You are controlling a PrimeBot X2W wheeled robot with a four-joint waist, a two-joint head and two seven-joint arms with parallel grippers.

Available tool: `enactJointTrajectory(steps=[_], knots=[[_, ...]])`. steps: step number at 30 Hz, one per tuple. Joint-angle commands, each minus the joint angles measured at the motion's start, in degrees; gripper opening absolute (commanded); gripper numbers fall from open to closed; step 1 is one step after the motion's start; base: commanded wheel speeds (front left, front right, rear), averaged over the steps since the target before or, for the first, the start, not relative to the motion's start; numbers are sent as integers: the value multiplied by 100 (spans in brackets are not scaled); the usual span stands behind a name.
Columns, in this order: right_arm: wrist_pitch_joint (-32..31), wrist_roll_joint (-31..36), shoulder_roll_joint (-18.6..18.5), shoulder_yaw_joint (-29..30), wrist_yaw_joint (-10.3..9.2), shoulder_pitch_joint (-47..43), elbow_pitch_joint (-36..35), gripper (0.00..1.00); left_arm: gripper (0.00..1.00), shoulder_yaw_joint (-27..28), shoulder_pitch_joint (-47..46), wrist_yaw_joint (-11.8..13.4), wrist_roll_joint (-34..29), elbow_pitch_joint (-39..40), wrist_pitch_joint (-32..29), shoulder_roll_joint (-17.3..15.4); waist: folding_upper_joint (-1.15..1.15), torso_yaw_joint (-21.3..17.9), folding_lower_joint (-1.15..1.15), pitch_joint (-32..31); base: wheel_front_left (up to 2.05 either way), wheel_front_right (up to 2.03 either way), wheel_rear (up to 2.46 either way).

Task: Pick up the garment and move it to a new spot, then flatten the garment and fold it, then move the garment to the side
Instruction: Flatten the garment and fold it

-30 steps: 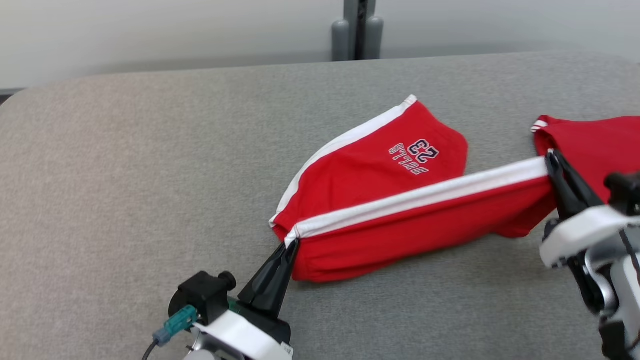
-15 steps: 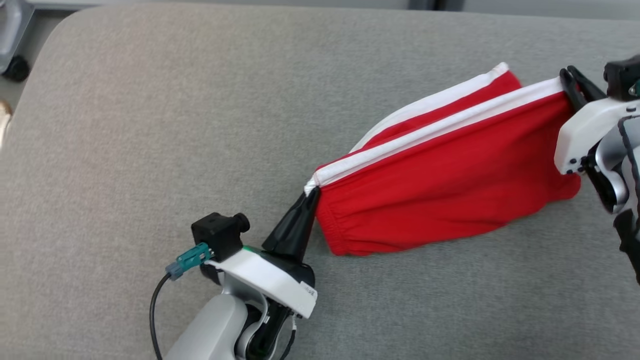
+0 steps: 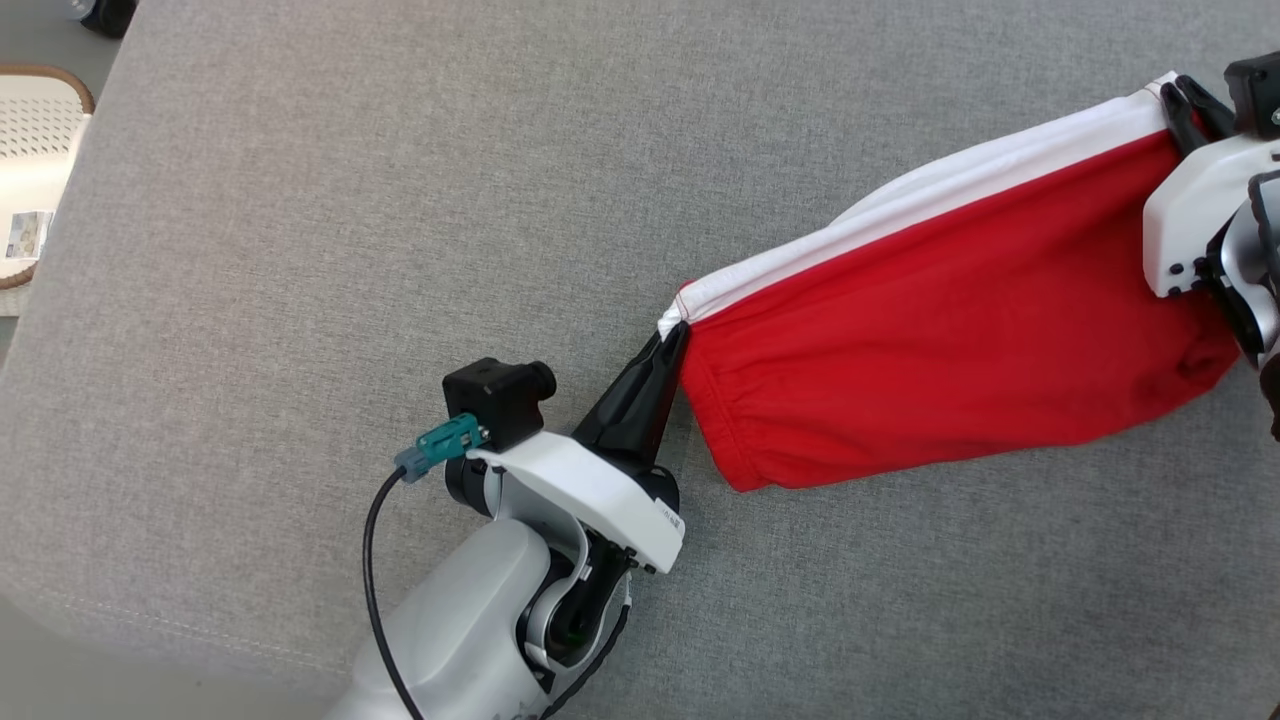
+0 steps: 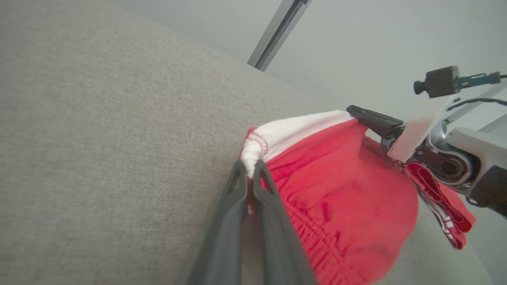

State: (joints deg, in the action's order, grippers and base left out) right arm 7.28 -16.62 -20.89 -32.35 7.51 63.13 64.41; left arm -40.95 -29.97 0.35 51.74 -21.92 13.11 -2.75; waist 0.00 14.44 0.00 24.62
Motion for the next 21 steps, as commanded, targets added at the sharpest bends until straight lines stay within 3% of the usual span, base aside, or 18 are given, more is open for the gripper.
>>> enactJointTrajectory(steps=[1, 3, 5, 10, 12, 13, 14, 15, 21], knots=[[71, -6, -34, -38, -3, 110, 71, 0, 0, -20, -120, 37, 28, -40, 32, -33, 0, -9, 0, 42, 0, 0, 0], [172, -29, -23, -106, -3, 221, 181, 0, 0, -85, -220, 70, 90, -102, 67, -33, 0, -22, 0, 93, 0, 0, 0], [262, -70, 4, -150, -3, 309, 287, 0, 12, -141, -308, 87, 118, -176, 103, -34, 0, -37, 0, 133, 0, 0, 0], [425, -175, 105, -291, -3, 489, 482, 0, 22, -227, -494, 165, 86, -376, 166, -32, 0, -83, 0, 206, 0, 0, 0], [511, -215, 139, -322, -3, 534, 533, 43, 35, -245, -537, 168, 105, -429, 180, -33, 0, -99, 0, 212, 0, 0, 0], [573, -228, 154, -332, -3, 544, 545, 75, 39, -250, -563, 178, 101, -459, 187, -32, 0, -110, 0, 206, 0, 0, 0], [633, -246, 158, -314, -3, 552, 555, 100, 56, -237, -583, 191, 86, -482, 195, -32, 0, -127, 0, 192, 0, 0, 0], [681, -267, 169, -298, -3, 540, 562, 100, 100, -215, -593, 207, 78, -498, 202, -32, 0, -143, 0, 168, 0, 0, 0], [802, -368, 307, -187, -2, 266, 318, 100, 100, 237, -384, 510, -450, -420, 203, -41, 0, -302, 0, -106, 0, 0, 0]])
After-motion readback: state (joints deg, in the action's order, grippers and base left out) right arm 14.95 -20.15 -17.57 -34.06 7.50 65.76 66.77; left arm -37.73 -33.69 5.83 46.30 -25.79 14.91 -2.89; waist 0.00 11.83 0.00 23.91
